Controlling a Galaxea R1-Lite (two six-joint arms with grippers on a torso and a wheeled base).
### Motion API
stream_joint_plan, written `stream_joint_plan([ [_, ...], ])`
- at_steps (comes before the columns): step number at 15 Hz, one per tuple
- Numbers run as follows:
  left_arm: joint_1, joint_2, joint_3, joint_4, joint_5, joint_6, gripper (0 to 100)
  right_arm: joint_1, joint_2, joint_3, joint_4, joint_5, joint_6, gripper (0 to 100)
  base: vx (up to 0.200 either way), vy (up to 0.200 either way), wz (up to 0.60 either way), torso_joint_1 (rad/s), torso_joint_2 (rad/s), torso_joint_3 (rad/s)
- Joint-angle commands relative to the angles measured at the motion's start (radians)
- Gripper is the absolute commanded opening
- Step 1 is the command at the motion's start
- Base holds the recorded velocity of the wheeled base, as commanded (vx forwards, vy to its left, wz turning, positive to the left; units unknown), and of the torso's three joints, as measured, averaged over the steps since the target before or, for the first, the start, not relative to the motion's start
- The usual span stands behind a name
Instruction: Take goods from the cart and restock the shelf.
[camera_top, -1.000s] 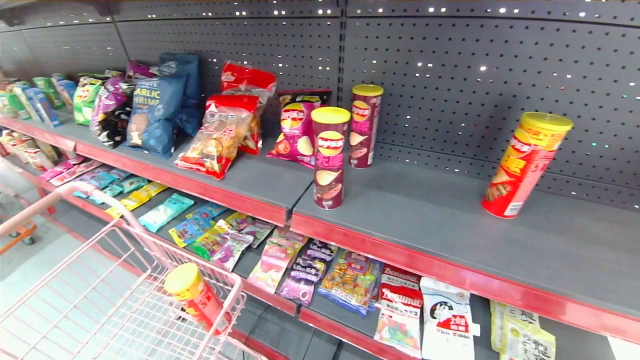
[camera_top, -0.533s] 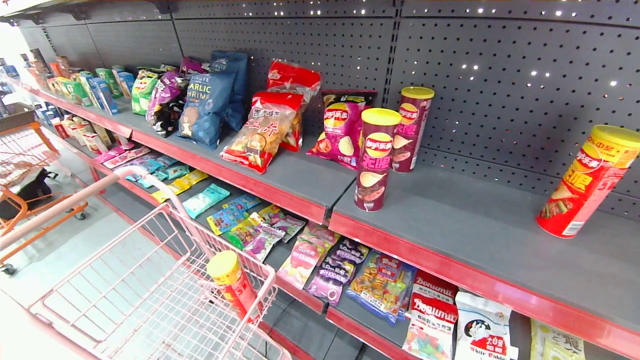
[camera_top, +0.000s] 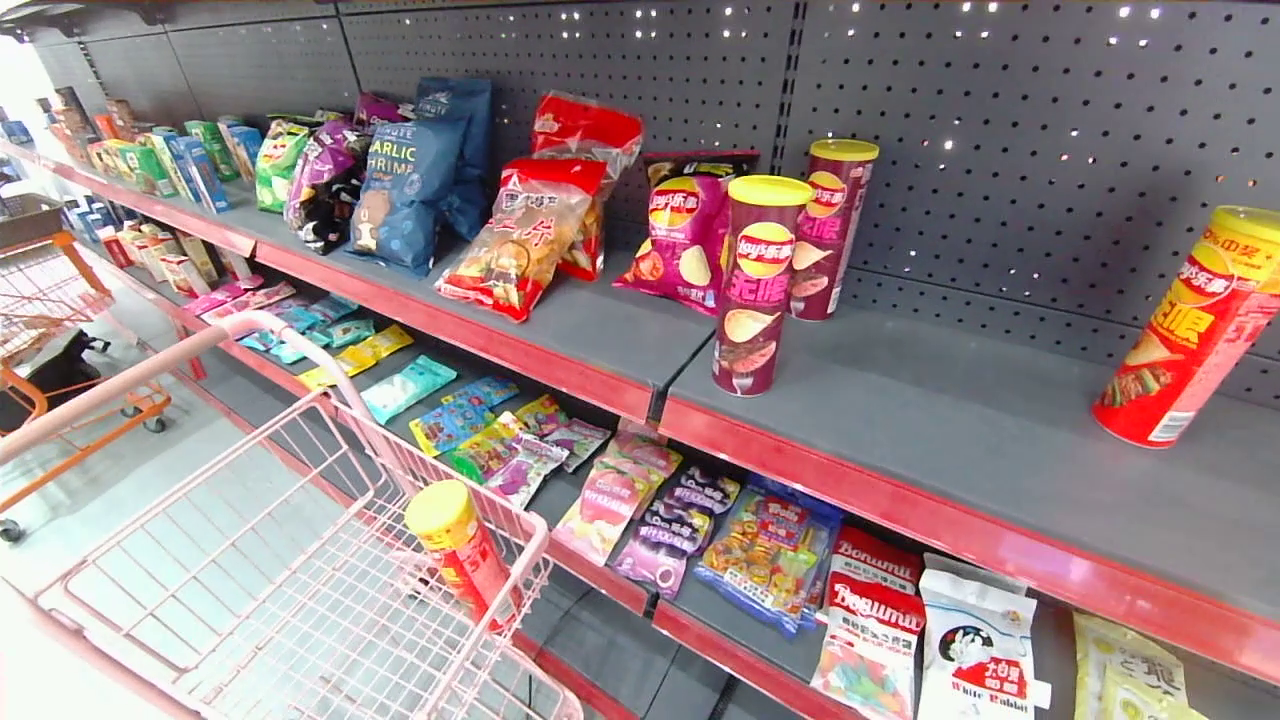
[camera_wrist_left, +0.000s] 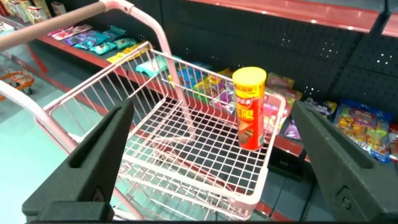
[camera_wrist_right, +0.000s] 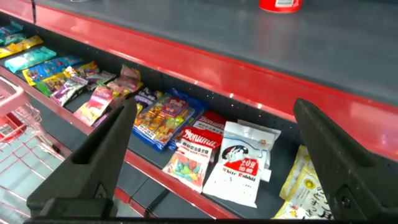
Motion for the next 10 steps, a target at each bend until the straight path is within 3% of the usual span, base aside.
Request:
stream_joint_plan([
  [1, 0.001, 0.001, 0.000, 0.000, 0.000, 0.000, 100, 0.000, 0.001, 0.000, -0.001, 0.000, -0.001, 100, 0.000, 0.000, 0.00, -0.154, 0.39, 0.237],
  [10, -0.001, 0.001, 0.000, 0.000, -0.004, 0.002, 100, 0.000, 0.001, 0.000, -0.001, 0.000, -0.003, 100, 0.000, 0.000, 0.00, -0.189, 0.52, 0.322],
])
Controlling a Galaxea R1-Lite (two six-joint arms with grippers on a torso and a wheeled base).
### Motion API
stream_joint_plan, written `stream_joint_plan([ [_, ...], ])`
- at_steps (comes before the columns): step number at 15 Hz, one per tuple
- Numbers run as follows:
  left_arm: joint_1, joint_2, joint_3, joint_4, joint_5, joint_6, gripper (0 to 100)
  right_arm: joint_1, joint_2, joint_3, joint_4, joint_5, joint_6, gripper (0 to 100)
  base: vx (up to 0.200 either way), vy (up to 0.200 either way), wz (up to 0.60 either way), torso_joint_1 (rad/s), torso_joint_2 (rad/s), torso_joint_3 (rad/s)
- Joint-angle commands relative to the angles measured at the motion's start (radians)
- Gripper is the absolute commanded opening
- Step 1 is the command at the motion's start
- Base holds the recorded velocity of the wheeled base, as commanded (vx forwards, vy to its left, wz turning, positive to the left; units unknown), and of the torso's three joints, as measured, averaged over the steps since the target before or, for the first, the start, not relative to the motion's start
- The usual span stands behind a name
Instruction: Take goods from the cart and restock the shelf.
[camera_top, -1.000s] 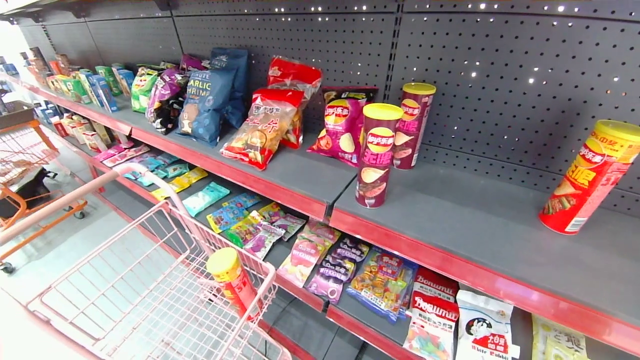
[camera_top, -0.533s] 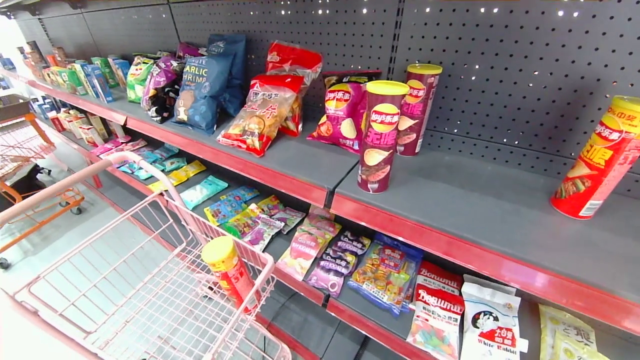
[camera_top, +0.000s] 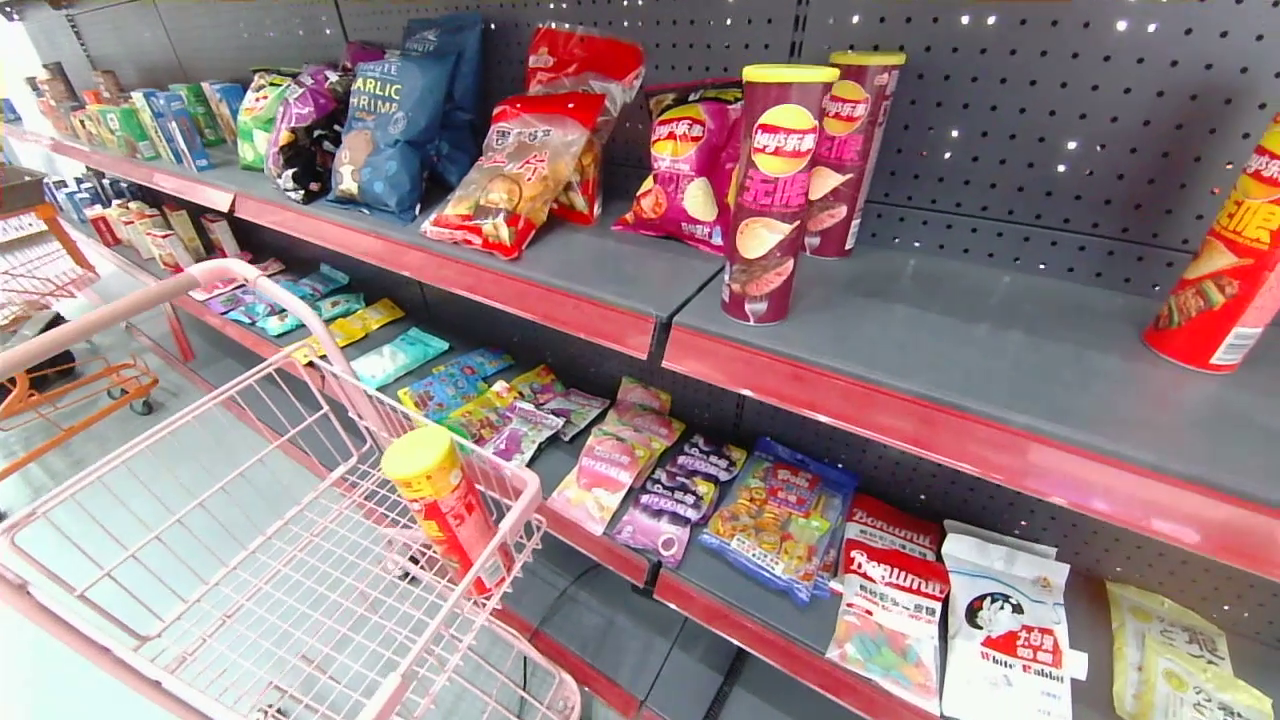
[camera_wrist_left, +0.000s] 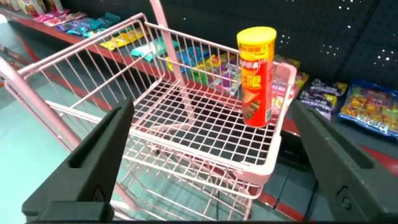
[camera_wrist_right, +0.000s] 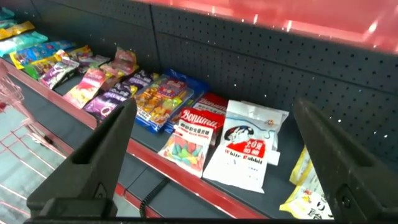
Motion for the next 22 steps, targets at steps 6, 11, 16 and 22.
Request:
stream_joint_plan([
  [6, -0.075, 0.604, -0.529, -0.115, -0.010, -0.244, 100, 0.001, 0.001, 0.000, 0.000, 0.000, 0.000, 100, 0.000, 0.000, 0.00, -0.053, 0.16, 0.109],
  [11, -0.080, 1.173, -0.354, -0.591, -0.073, -0.169, 100, 0.001, 0.001, 0.000, 0.000, 0.000, 0.001, 100, 0.000, 0.000, 0.00, 0.000, 0.00, 0.000],
  [16, -0.076, 1.638, -0.281, -0.940, -0.220, -0.126, 100, 0.001, 0.001, 0.000, 0.000, 0.002, 0.001, 100, 0.000, 0.000, 0.00, 0.000, 0.00, 0.000],
  [22, -0.078, 1.865, -0.265, -1.101, -0.265, -0.087, 100, 0.001, 0.001, 0.000, 0.000, 0.002, 0.001, 100, 0.000, 0.000, 0.00, 0.000, 0.00, 0.000],
])
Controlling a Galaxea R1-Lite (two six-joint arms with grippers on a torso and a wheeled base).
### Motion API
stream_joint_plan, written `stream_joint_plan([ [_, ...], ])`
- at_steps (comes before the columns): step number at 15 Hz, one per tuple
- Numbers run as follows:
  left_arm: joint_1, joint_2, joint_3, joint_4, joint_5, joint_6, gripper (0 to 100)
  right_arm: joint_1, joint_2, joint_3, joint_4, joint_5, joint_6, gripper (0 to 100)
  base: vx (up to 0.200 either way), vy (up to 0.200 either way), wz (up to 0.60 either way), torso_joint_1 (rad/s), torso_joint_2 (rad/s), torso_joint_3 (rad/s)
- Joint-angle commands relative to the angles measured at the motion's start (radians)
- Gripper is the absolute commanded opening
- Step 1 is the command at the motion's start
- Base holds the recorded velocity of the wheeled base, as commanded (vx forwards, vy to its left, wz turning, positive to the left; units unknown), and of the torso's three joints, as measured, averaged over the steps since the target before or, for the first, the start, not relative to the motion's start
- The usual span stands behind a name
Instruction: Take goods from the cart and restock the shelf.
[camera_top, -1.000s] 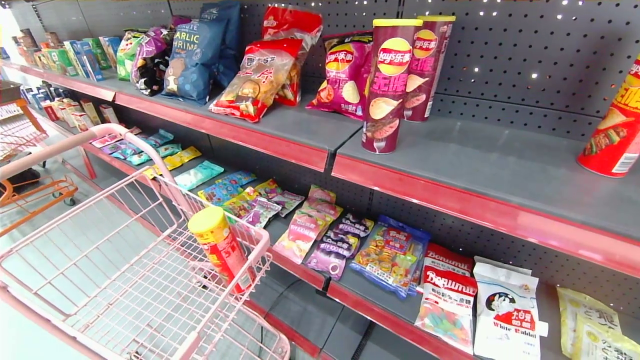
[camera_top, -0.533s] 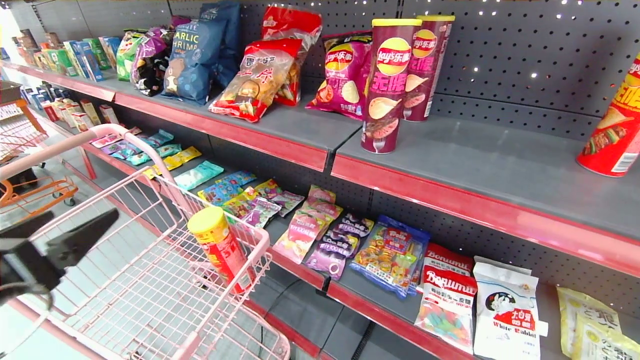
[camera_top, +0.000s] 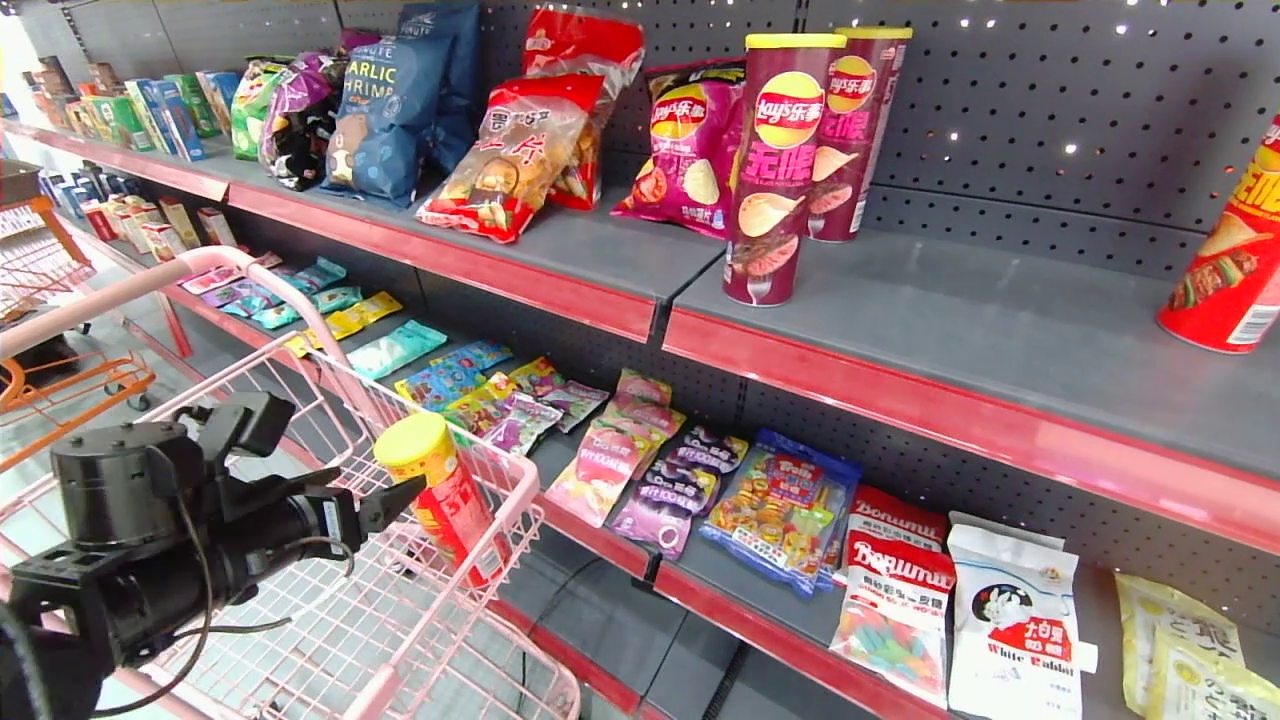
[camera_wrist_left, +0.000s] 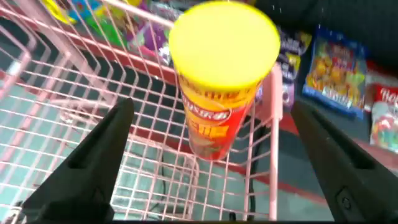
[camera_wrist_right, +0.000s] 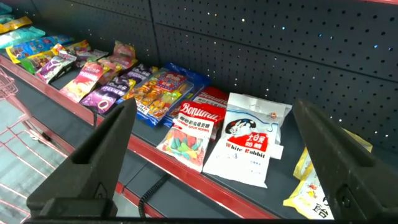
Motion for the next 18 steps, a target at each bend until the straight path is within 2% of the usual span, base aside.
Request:
stream_joint_plan([
  [1, 0.000, 0.146, 0.003, -0.041, -0.029, 0.024, 100, 0.000, 0.001, 0.000, 0.000, 0.000, 0.000, 100, 0.000, 0.000, 0.00, 0.000, 0.00, 0.000],
  [2, 0.000, 0.161, 0.002, -0.055, -0.031, 0.027, 100, 0.000, 0.001, 0.000, 0.000, 0.000, 0.000, 100, 0.000, 0.000, 0.00, 0.000, 0.00, 0.000],
  [4, -0.002, 0.245, -0.007, -0.163, -0.037, 0.039, 100, 0.000, 0.001, 0.000, 0.000, 0.000, -0.002, 100, 0.000, 0.000, 0.00, 0.000, 0.00, 0.000],
  [5, -0.002, 0.262, -0.009, -0.184, -0.041, 0.045, 100, 0.000, 0.001, 0.000, 0.000, 0.000, -0.002, 100, 0.000, 0.000, 0.00, 0.000, 0.00, 0.000],
  [7, 0.000, 0.364, -0.015, -0.319, -0.061, 0.081, 100, 0.000, 0.001, 0.000, 0.000, 0.000, -0.003, 100, 0.000, 0.000, 0.00, 0.000, 0.00, 0.000],
  [8, -0.002, 0.382, -0.015, -0.353, -0.069, 0.082, 100, 0.000, 0.001, 0.000, 0.000, 0.000, -0.003, 100, 0.000, 0.000, 0.00, 0.000, 0.00, 0.000],
  [13, -0.020, 0.399, -0.066, -0.365, -0.070, 0.082, 100, 0.000, 0.001, 0.000, 0.000, 0.002, -0.005, 100, 0.000, 0.000, 0.00, 0.000, 0.00, 0.000],
  [14, -0.019, 0.402, -0.086, -0.363, -0.070, 0.082, 0, 0.000, 0.001, 0.000, 0.000, 0.002, -0.005, 100, 0.000, 0.000, 0.00, 0.000, 0.00, 0.000],
  [15, -0.020, 0.408, -0.112, -0.362, -0.070, 0.082, 0, 0.000, 0.001, 0.000, 0.000, 0.002, -0.005, 100, 0.000, 0.000, 0.00, 0.000, 0.00, 0.000],
  [18, -0.022, 0.402, -0.099, -0.365, -0.070, 0.082, 0, 0.000, 0.001, 0.000, 0.000, 0.002, -0.005, 100, 0.000, 0.000, 0.00, 0.000, 0.00, 0.000],
])
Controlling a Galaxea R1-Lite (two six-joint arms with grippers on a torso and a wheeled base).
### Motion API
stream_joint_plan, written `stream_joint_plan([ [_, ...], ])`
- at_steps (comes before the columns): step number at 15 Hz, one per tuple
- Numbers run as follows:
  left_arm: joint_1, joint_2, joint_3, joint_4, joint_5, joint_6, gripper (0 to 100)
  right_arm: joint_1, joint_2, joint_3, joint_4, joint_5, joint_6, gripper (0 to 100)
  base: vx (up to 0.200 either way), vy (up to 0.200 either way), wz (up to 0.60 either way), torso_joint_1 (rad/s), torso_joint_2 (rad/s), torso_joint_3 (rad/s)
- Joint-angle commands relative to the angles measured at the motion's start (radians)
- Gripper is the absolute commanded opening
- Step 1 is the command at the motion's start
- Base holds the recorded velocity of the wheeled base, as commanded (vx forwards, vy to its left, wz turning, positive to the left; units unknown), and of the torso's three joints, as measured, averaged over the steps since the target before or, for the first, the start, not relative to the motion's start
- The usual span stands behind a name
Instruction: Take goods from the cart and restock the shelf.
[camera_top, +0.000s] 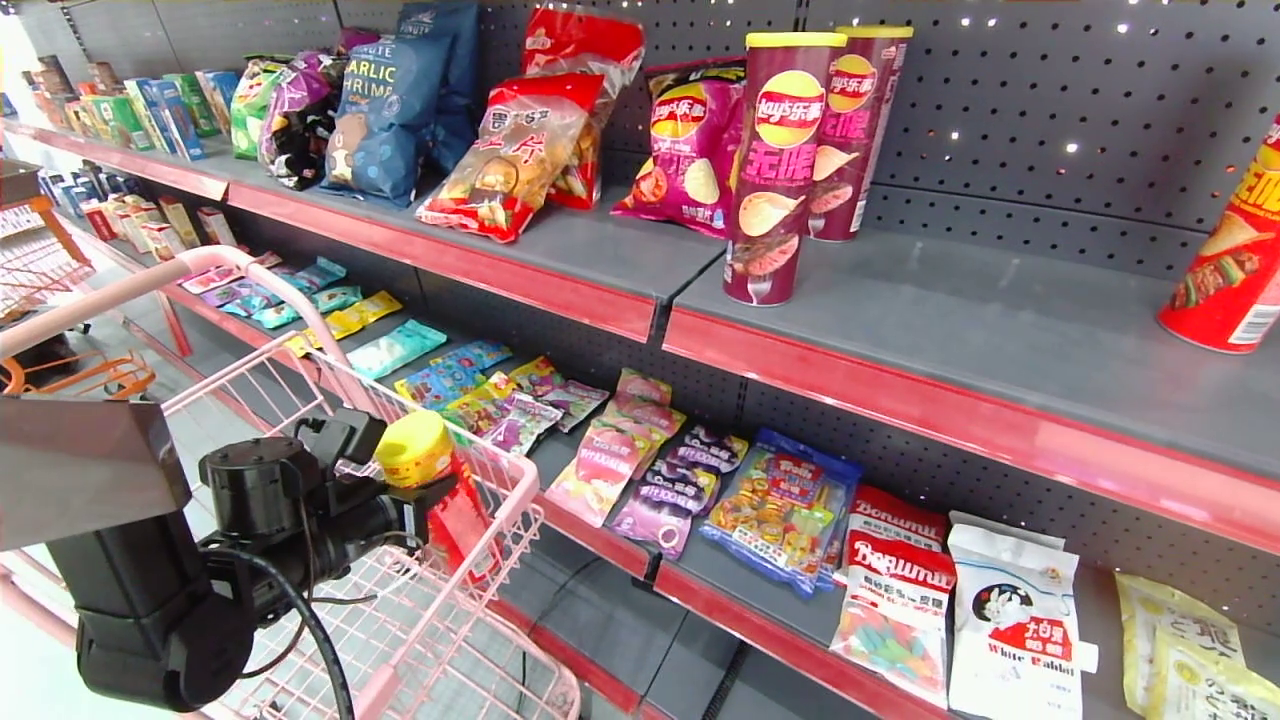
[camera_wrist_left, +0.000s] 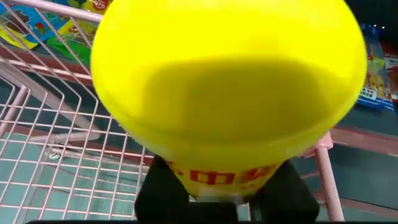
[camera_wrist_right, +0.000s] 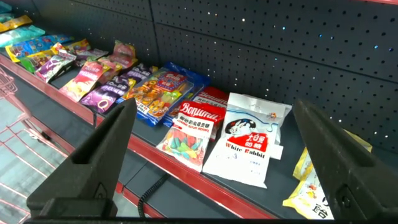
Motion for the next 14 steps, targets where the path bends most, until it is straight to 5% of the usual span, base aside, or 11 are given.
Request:
stream_joint_plan([
  [1, 0.001, -0.012, 0.001, -0.001, 0.001, -0.001, 0, 0.001, 0.001, 0.000, 0.000, 0.000, 0.001, 100, 0.000, 0.000, 0.00, 0.000, 0.00, 0.000],
  [4, 0.039, -0.199, -0.011, 0.140, 0.007, -0.004, 0, 0.001, 0.001, 0.000, 0.000, 0.000, 0.001, 100, 0.000, 0.000, 0.00, 0.000, 0.00, 0.000],
  [10, 0.104, -0.851, -0.197, 0.928, -0.054, -0.038, 0, 0.001, 0.001, 0.000, 0.000, -0.001, 0.002, 100, 0.000, 0.000, 0.00, 0.000, 0.00, 0.000],
  [11, 0.104, -1.037, -0.237, 1.151, -0.064, -0.038, 0, 0.001, 0.001, 0.000, 0.000, -0.001, 0.002, 100, 0.000, 0.000, 0.00, 0.000, 0.00, 0.000],
  [14, 0.110, -1.351, -0.223, 1.396, -0.044, -0.041, 0, 0.001, 0.001, 0.000, 0.000, -0.001, 0.002, 100, 0.000, 0.000, 0.00, 0.000, 0.00, 0.000],
])
